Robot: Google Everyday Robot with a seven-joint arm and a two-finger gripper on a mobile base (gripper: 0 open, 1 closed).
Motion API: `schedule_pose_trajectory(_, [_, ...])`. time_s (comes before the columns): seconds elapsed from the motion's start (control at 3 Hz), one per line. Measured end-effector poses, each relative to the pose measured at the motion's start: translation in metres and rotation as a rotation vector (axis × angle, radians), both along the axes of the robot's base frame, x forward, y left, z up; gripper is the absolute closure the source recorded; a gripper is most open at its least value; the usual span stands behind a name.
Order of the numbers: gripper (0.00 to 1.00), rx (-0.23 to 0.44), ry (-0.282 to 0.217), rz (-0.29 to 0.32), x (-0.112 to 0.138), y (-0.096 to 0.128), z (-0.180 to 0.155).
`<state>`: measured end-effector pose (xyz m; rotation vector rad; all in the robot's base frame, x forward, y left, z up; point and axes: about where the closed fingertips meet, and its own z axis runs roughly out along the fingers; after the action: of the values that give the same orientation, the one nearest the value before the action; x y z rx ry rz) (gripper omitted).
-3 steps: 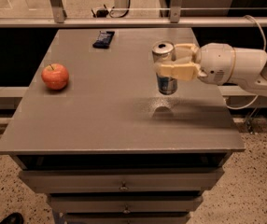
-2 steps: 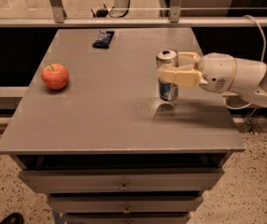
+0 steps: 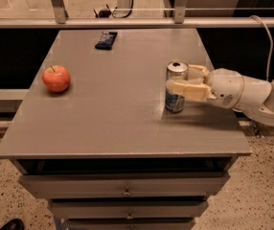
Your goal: Place redbull can upright
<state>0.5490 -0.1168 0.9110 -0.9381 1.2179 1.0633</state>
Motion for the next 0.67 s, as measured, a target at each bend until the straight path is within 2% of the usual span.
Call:
schedule_pose_trajectory(0.33, [0.38,-0.007,-0.026,0.008,-0.0048,-0.0038,-0.0082])
schedule_pose_trajectory(0.67, [0.01,-0.055,-0.041,0.021,-0.0114,-0.0089,-0.0141])
